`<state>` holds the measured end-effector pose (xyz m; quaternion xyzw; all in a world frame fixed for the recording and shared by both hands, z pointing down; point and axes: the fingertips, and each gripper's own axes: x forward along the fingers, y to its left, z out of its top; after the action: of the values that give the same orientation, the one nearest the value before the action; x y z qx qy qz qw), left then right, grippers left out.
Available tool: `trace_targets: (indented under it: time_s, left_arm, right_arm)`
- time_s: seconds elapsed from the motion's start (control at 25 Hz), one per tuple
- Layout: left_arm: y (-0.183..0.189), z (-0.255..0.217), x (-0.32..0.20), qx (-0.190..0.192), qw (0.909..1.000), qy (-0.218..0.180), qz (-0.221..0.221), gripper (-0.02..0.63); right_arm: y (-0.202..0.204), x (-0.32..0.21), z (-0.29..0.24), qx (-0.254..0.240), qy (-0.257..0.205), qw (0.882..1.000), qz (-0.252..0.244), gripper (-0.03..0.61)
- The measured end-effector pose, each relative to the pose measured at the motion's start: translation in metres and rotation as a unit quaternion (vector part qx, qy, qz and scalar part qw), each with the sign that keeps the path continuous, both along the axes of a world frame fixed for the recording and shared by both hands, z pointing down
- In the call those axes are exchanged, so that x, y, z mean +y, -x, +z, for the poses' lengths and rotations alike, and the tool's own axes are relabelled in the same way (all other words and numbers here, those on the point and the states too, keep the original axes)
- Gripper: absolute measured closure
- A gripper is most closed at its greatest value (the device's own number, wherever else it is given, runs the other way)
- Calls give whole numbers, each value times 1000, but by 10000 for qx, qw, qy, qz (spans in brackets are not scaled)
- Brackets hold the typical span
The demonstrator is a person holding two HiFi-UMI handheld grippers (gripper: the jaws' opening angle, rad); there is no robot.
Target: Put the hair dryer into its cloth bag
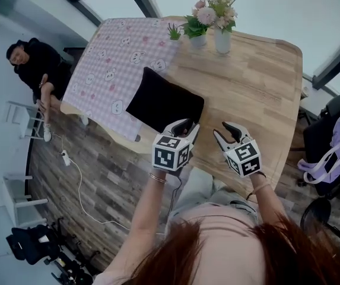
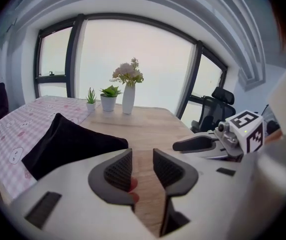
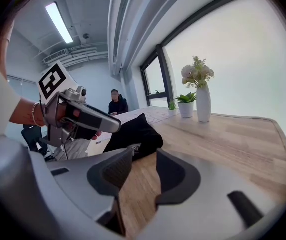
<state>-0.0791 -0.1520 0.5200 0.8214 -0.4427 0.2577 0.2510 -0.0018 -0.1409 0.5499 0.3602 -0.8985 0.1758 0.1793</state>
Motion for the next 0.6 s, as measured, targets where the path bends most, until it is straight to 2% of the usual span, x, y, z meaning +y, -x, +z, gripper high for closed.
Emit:
trace_targets:
  time_s: [0.32, 0.6]
  left_arm:
    - [3, -22, 18, -31, 9985, -335, -431, 548]
    - [-11, -39, 23, -62, 9973, -646, -343, 585]
  right_arm:
    - [-13, -1, -12, -282, -5, 9995, 147, 471]
    - [-26, -5, -24, -552, -12, 9971, 516, 525]
